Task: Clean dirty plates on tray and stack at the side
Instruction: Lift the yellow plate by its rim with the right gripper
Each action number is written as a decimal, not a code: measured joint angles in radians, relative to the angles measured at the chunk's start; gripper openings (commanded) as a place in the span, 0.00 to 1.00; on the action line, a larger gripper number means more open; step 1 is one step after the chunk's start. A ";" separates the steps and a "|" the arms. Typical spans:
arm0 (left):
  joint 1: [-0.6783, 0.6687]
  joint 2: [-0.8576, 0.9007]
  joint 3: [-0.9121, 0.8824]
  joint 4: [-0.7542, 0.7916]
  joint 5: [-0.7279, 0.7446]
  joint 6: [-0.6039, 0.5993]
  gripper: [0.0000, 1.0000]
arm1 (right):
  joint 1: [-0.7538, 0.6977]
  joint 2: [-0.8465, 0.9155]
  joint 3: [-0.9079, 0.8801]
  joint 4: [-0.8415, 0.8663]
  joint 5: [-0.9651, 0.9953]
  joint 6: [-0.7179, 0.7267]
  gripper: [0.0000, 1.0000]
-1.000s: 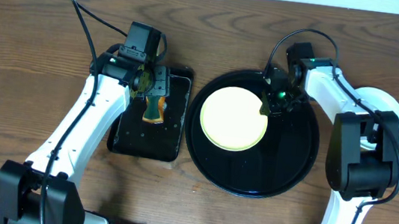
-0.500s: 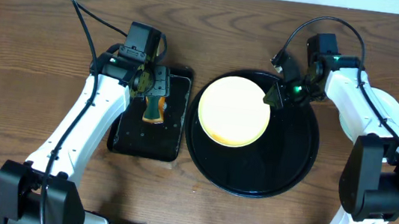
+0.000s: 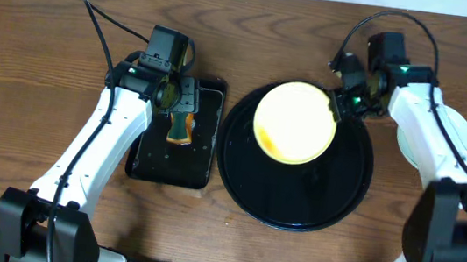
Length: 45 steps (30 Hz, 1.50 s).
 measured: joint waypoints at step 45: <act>0.000 0.000 0.000 0.000 0.000 0.000 0.70 | 0.338 -0.127 0.000 0.118 0.970 0.169 0.01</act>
